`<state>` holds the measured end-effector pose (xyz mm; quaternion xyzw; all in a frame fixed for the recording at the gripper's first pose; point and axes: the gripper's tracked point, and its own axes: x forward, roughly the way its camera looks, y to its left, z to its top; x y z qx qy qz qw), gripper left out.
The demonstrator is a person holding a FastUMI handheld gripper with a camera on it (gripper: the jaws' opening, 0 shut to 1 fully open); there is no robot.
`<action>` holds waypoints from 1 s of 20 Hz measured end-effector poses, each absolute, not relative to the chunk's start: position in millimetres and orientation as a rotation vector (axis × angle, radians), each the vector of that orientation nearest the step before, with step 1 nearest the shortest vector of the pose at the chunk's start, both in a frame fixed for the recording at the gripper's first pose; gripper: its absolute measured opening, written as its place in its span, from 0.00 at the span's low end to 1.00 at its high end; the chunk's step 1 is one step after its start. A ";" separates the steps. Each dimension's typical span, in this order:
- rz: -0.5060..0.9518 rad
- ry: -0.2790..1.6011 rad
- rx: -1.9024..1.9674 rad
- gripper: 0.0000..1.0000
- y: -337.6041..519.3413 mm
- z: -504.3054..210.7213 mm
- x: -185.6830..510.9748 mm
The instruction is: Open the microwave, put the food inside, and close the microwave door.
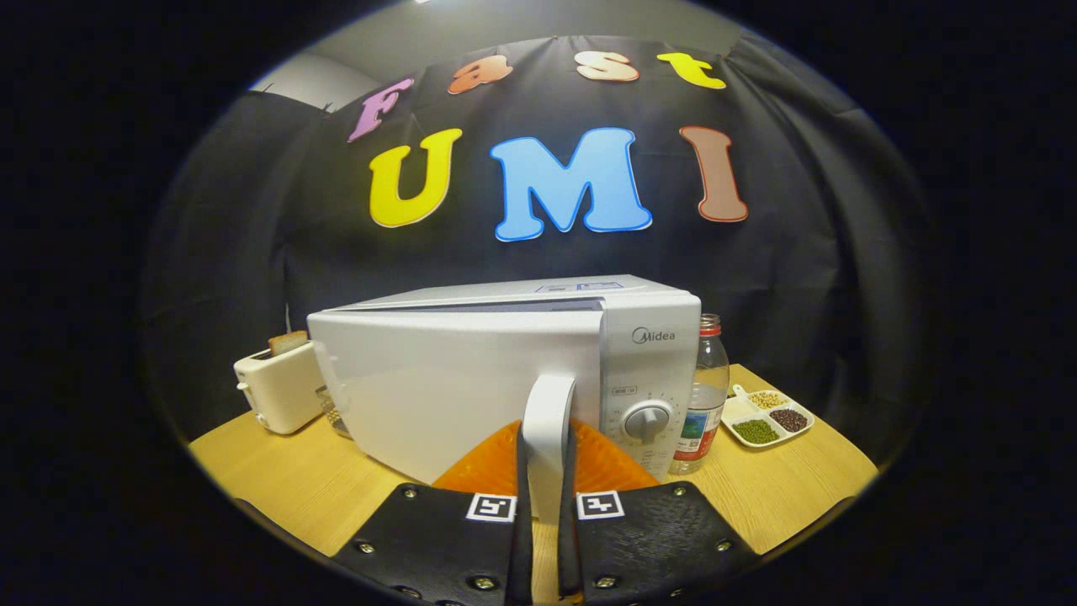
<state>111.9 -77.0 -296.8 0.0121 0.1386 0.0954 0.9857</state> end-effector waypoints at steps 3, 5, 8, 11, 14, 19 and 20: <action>0.275 0.289 0.007 0.12 -56.1 -293.8 71.1; 0.328 0.306 0.027 0.12 -39.8 -292.4 46.2; 0.401 0.311 0.029 0.12 -8.7 -290.7 10.3; 0.454 0.335 0.052 0.11 25.7 -289.2 -21.4; 0.464 0.321 0.032 0.11 60.3 -286.2 -47.4; 0.301 0.265 -0.052 0.11 99.0 -286.6 -66.7; 0.289 0.257 -0.053 0.11 113.5 -286.8 -72.1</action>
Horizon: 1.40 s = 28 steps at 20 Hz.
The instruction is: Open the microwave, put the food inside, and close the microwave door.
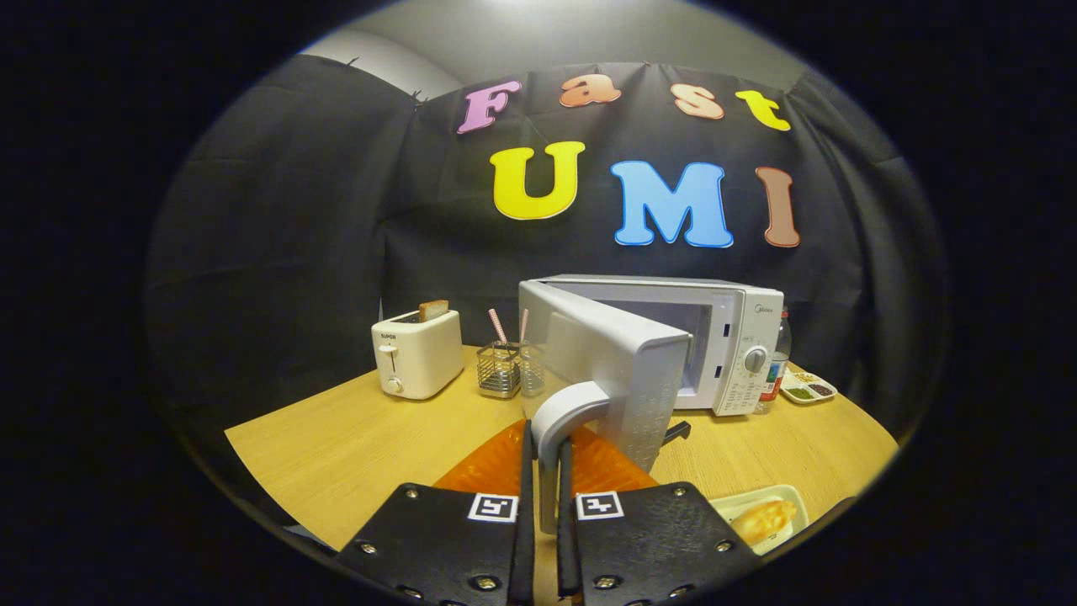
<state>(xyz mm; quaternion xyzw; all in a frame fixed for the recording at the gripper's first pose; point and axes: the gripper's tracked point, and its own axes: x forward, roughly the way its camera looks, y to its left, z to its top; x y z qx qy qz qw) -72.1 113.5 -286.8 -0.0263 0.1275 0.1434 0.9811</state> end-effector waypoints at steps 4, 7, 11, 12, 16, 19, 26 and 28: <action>0.187 0.223 -0.058 0.11 154.5 -286.5 -83.5; 0.100 0.201 -0.036 0.11 180.6 -286.4 -85.8; 0.015 0.176 -0.014 0.11 213.5 -287.8 -86.1; -0.003 0.174 -0.011 0.11 220.3 -288.3 -86.7; 0.002 0.194 -0.048 0.32 238.8 -292.7 -87.5; 0.027 0.249 -0.027 0.64 232.2 -293.5 -91.5; 0.260 0.188 0.045 0.82 211.8 -245.1 -134.5; 0.335 0.104 0.065 0.87 191.1 -221.8 -145.6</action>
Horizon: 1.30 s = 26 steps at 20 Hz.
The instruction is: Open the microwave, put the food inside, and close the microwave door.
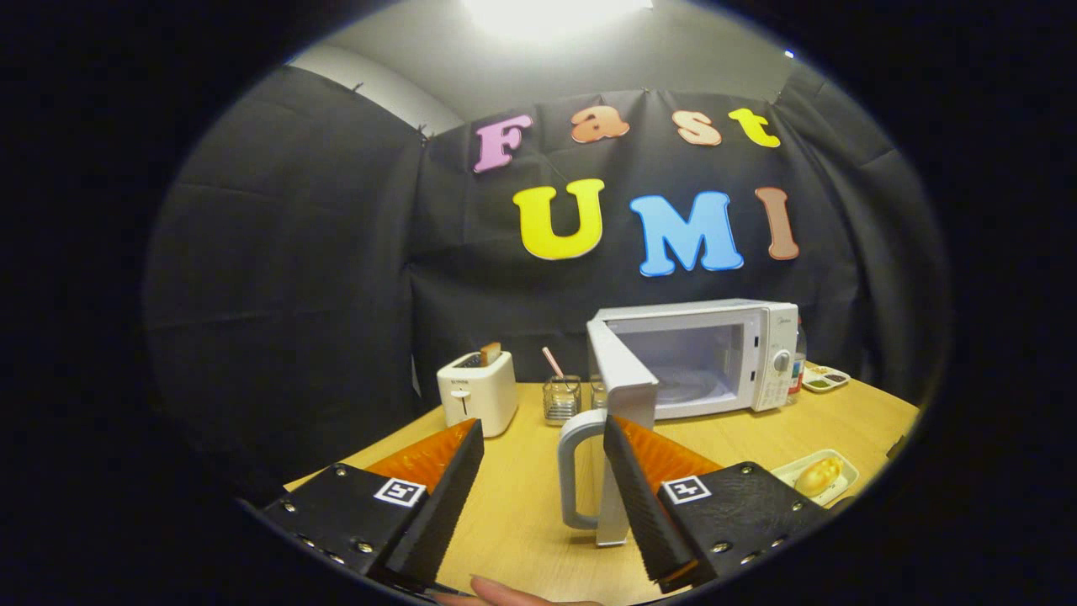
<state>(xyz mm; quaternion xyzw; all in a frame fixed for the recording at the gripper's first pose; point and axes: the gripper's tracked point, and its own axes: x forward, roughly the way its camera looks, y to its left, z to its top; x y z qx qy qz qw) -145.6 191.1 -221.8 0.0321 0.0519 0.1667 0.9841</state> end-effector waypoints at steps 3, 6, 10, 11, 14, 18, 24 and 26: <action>0.364 0.022 0.060 0.93 141.0 -205.4 -147.6; 0.370 0.049 0.006 0.98 83.4 -220.2 -144.3; 0.328 0.119 -0.100 0.98 4.6 -270.4 -131.1; 0.312 0.158 -0.128 0.98 -12.3 -288.8 -128.5; 0.293 0.231 -0.161 0.98 -46.2 -329.8 -125.9; 0.208 0.298 -0.205 0.95 -83.1 -369.7 -114.8; 0.115 0.335 -0.200 0.95 -116.7 -395.3 -91.8; 0.090 0.377 -0.156 0.95 -126.1 -408.7 -86.6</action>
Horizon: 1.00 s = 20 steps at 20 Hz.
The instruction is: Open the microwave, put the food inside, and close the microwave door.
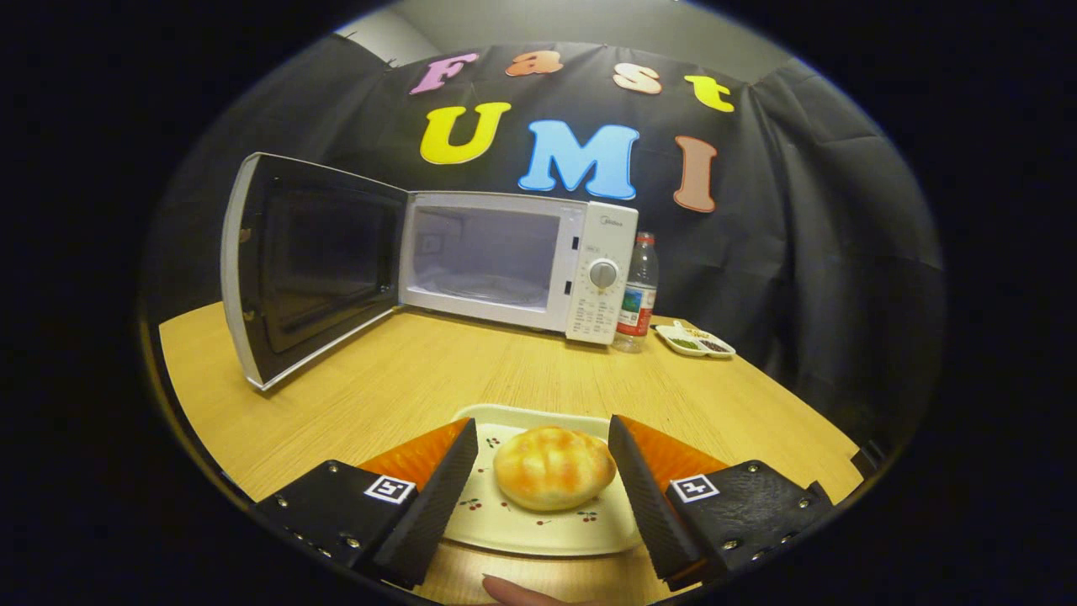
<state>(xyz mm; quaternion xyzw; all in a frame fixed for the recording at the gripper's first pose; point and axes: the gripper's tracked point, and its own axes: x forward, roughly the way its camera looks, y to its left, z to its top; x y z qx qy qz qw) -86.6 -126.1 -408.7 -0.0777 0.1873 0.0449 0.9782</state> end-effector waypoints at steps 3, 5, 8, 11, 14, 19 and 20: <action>0.078 0.424 -0.101 0.96 -131.7 -417.7 -82.0; 0.083 0.469 -0.083 0.96 -130.6 -421.9 -80.6; 0.091 0.486 -0.120 0.92 -130.4 -422.6 -80.7; 0.094 0.472 -0.181 0.87 -128.6 -422.1 -83.0; 0.099 0.454 -0.200 0.76 -127.7 -421.4 -83.6; 0.128 0.433 -0.183 0.76 -112.3 -397.1 -78.7; 0.137 0.417 -0.180 0.76 -106.0 -391.0 -75.4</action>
